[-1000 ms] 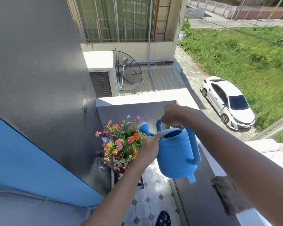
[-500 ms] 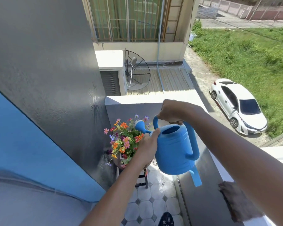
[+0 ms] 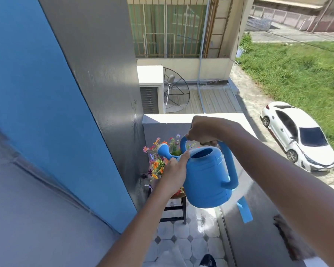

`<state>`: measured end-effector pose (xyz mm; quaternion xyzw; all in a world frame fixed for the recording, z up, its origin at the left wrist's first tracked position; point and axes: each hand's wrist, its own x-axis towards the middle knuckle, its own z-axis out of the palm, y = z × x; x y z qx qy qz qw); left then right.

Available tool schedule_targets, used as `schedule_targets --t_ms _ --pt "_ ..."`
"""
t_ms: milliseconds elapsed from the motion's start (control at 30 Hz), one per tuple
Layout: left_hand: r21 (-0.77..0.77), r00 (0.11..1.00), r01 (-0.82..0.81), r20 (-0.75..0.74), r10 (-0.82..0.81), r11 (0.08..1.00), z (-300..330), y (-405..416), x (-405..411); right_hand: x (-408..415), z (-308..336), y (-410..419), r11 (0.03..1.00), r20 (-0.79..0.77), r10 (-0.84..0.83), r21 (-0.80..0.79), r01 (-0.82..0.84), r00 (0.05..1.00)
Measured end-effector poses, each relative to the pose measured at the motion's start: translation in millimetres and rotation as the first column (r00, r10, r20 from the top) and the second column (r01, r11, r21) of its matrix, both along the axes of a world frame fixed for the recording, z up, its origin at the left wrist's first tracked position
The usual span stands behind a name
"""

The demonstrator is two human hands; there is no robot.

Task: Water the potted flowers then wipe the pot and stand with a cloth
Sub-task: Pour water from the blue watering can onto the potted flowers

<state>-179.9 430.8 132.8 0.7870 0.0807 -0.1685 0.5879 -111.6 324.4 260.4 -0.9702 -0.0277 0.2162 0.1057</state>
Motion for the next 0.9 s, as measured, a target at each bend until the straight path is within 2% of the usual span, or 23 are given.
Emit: schedule_targets --t_ms 233,433,900 --pt "-0.002 0.998 0.039 -0.055 -0.039 0.999 -5 7 -25 -25 -2 4 1.0 -0.039 -0.023 0.004 0.023 0.999" --pt "0.03 0.996 0.084 -0.041 -0.082 0.996 -6 1 -40 -42 -8 -3 0.999 -0.034 -0.051 -0.019 0.05 0.998" --pt "-0.012 0.982 0.179 -0.066 -0.18 0.984 -6 -35 -52 -55 -23 -45 0.984 -0.064 -0.18 -0.006 0.18 0.982"
